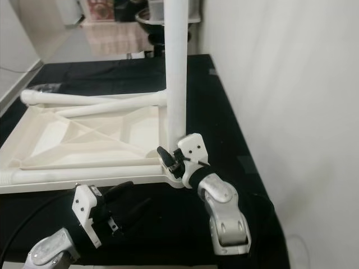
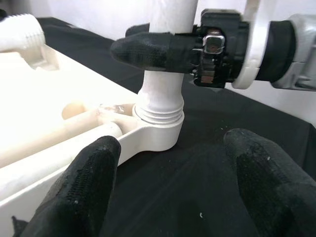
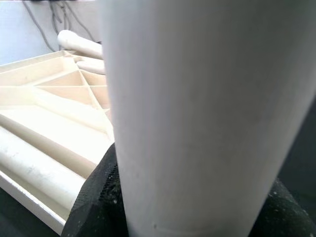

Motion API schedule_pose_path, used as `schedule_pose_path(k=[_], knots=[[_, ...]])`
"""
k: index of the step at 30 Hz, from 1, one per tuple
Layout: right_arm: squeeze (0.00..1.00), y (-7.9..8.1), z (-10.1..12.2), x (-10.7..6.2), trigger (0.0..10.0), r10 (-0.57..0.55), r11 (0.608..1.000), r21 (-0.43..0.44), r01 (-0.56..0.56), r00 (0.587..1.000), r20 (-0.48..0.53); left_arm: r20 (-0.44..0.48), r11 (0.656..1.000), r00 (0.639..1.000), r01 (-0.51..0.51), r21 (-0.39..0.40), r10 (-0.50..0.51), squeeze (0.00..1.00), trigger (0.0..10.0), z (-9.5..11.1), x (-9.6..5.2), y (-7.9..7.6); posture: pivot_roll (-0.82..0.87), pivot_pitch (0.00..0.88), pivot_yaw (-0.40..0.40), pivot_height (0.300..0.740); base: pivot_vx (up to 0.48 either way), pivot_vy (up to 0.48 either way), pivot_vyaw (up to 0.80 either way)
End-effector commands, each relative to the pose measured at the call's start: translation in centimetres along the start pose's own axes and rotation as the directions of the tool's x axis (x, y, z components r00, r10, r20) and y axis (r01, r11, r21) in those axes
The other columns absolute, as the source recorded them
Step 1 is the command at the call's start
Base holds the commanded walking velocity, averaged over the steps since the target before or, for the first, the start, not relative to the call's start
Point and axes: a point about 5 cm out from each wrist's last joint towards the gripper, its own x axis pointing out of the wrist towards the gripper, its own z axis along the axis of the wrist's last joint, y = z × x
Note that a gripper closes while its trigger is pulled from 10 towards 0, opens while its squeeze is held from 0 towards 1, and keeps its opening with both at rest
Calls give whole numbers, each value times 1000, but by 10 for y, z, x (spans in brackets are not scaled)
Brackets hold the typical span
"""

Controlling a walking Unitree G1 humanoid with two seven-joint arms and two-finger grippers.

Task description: Building children table

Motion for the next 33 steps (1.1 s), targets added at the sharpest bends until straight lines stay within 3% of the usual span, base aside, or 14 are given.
schedule_pose_path(k=[1,2,4,5,11,14,15,17,18,22,23,26,27,33], knots=[[0,4,-46,-3,1647,52,996,80,-35,974,-221,-19,1000,1000,2,-16,-3,0,10000,-4,-2,2,-62,198,47,740,0,0,0],[0,2,-47,0,7686,67,993,112,-43,972,-225,-18,1000,1000,-1,-15,0,0,10000,-4,-2,2,-63,195,47,740,0,0,0],[0,2,-47,0,7686,67,993,112,-43,972,-225,-18,1000,1000,-1,-15,0,0,10000,-4,-2,2,-63,195,47,740,0,0,0],[1000,3,-42,3,10000,119,983,159,-87,971,-207,-16,1000,1000,-5,-14,5,0,10000,-4,-1,2,-62,191,45,740,0,0,0],[1000,2,-13,12,10000,308,939,196,-284,946,-103,-16,1000,1000,-8,-14,8,0,10000,-4,-1,2,-56,185,51,740,0,0,0],[1000,0,7,14,10000,485,872,100,-479,873,-50,-19,1000,1000,-3,-16,3,0,10000,-5,-1,1,-50,180,55,740,0,0,0],[835,-3,13,14,10000,557,830,37,-556,829,-52,-20,1000,1000,-2,-17,2,0,10000,-5,0,0,-47,175,55,740,0,0,0],[835,-6,15,14,10000,600,799,-2,-601,798,-60,-20,1000,1000,-1,-18,1,0,10000,-6,0,0,-47,175,55,740,0,0,0],[0,-10,16,16,10000,626,776,-31,-629,776,-80,-21,1000,1000,-1,-18,0,0,10000,-6,0,0,-37,173,51,740,0,0,0],[0,-20,22,24,10000,662,745,-37,-666,745,-82,-22,1000,1000,-1,-17,1,0,10000,-7,-1,-1,-25,166,53,740,0,0,0],[0,-32,31,33,1647,689,723,-12,-691,722,-59,-24,1000,1000,-3,-17,2,0,10000,-7,-1,-3,-12,162,57,740,0,0,0],[0,-37,33,37,1647,691,722,-4,-692,721,-56,-25,1000,1000,-3,-17,2,0,10000,-8,-1,-3,-12,162,57,740,0,0,0],[0,-40,33,37,0,697,716,12,-698,715,-57,-27,1000,1000,-2,-17,2,0,10000,-8,-2,-3,-3,160,57,740,0,0,0],[0,-50,21,34,0,699,714,50,-698,707,-108,-30,1000,1000,-1,-16,1,0,10000,-8,-2,-5,-3,159,54,740,0,0,0]])
